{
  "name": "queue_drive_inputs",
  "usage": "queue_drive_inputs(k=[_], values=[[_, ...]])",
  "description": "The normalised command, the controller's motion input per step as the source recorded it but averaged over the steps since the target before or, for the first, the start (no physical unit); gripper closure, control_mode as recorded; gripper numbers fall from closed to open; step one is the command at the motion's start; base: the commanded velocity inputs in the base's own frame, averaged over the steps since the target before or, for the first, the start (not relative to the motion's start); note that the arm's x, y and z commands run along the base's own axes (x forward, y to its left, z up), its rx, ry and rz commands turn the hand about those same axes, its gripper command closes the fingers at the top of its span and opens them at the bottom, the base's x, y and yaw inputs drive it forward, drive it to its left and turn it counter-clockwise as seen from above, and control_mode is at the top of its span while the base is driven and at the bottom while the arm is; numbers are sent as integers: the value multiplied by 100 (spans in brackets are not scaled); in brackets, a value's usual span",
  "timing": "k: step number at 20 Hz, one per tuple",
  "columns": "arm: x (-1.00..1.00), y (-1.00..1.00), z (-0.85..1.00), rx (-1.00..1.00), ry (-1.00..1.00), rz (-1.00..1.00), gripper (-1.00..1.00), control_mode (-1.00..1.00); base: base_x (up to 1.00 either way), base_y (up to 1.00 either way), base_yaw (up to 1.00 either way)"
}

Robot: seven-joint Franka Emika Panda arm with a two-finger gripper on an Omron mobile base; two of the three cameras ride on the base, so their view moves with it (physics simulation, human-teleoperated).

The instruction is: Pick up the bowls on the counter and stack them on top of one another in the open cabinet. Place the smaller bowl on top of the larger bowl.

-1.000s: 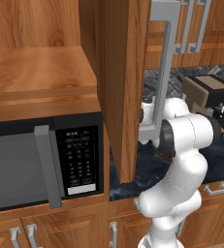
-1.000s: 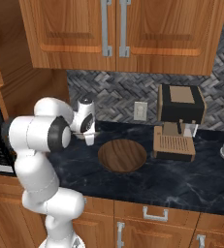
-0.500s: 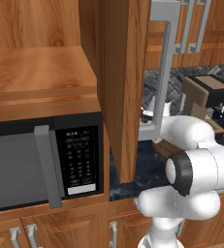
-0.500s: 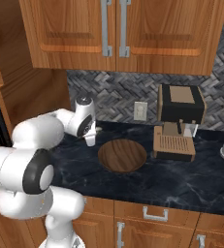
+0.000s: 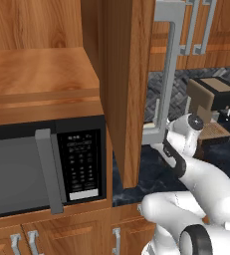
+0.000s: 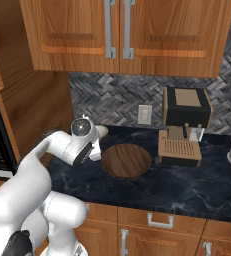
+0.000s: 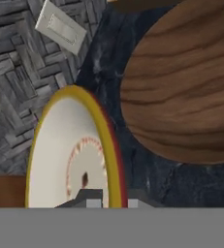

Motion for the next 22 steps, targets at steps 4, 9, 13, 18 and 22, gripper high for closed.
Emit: queue_drive_inputs(k=[4, 9, 13, 18, 22], values=[[-36, -50, 30, -1, -18, 0, 100, -100, 0, 0, 0], [-22, -64, 35, 0, -7, -5, 100, -100, 0, 0, 0], [-8, -51, 35, 0, 0, -3, 100, -100, 0, 0, 0], [0, -13, 0, 0, 1, 0, 100, -100, 0, 0, 0], [0, -55, -10, 0, 8, 0, 100, -100, 0, 0, 0]])
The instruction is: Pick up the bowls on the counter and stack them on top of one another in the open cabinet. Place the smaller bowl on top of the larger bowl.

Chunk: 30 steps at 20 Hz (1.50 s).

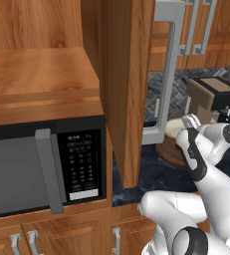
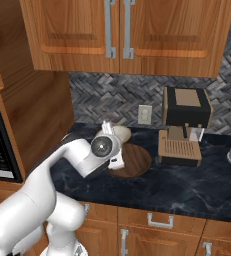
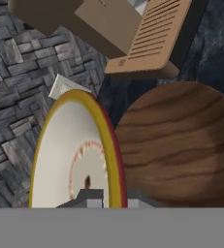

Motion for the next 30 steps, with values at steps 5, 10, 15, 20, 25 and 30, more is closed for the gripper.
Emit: queue_drive_inputs(k=[5, 10, 15, 20, 25, 30], values=[[0, -31, -10, 1, 2, 0, 100, -100, 0, 0, 0], [-1, -2, -23, 0, 2, 0, 100, -100, 0, 0, 0], [0, 0, -39, 0, 4, 0, 100, -100, 0, 0, 0], [0, -1, -35, 2, 3, 0, 100, -100, 0, 0, 0], [0, -7, -30, 2, 3, 0, 100, -100, 0, 0, 0], [0, -6, -27, 0, 1, 0, 100, -100, 0, 0, 0]])
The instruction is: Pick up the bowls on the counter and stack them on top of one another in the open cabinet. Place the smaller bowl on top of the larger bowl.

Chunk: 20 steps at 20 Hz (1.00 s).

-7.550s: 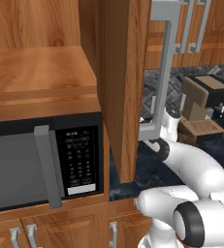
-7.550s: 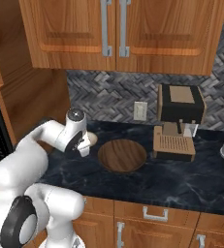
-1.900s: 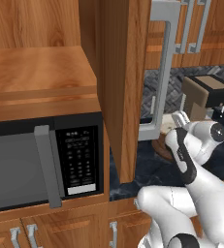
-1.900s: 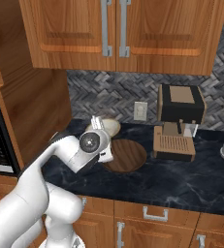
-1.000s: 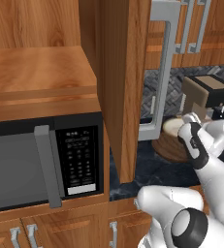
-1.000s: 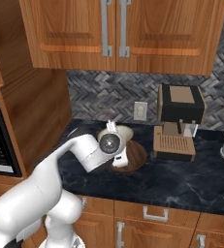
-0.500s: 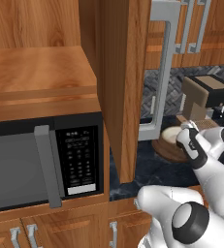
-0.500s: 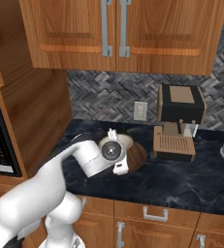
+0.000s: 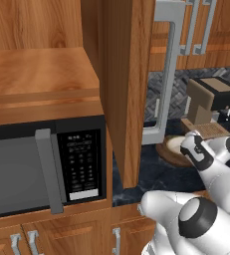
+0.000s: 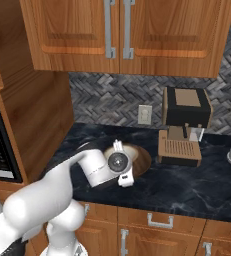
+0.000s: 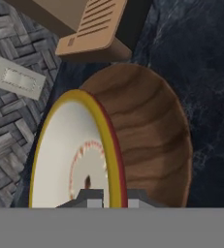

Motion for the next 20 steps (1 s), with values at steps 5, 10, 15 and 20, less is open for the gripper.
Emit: queue_drive_inputs(k=[5, 10, 15, 20], values=[[0, -2, -5, 0, 0, 0, 100, -100, 0, 0, 0], [0, 0, 0, 0, 0, 0, 100, -100, 0, 0, 0], [1, 0, 0, 0, 0, 0, -100, -100, 0, 0, 0], [5, 0, 3, 0, 0, 0, -100, -100, 0, 0, 0]])
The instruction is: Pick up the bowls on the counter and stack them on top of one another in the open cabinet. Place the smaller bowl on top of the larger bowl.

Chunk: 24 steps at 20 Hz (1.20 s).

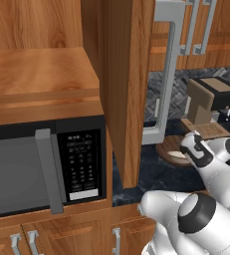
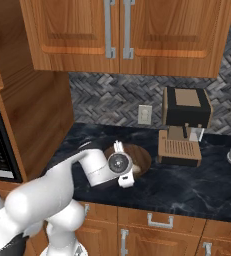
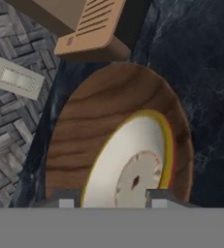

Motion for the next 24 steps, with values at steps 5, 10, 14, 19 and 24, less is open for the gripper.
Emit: queue_drive_inputs(k=[5, 10, 14, 19, 24], values=[[20, 0, 43, 2, 4, -3, -100, -100, 0, 0, 0], [10, -7, 59, 1, 13, -4, -100, -100, 0, 0, 0], [-38, -41, 8, 0, 22, 0, -100, -100, 0, 0, 0], [-23, -32, 0, 0, 22, 6, -100, -100, 0, 0, 0], [5, -2, -10, 4, 6, 12, -100, -100, 0, 0, 0]])
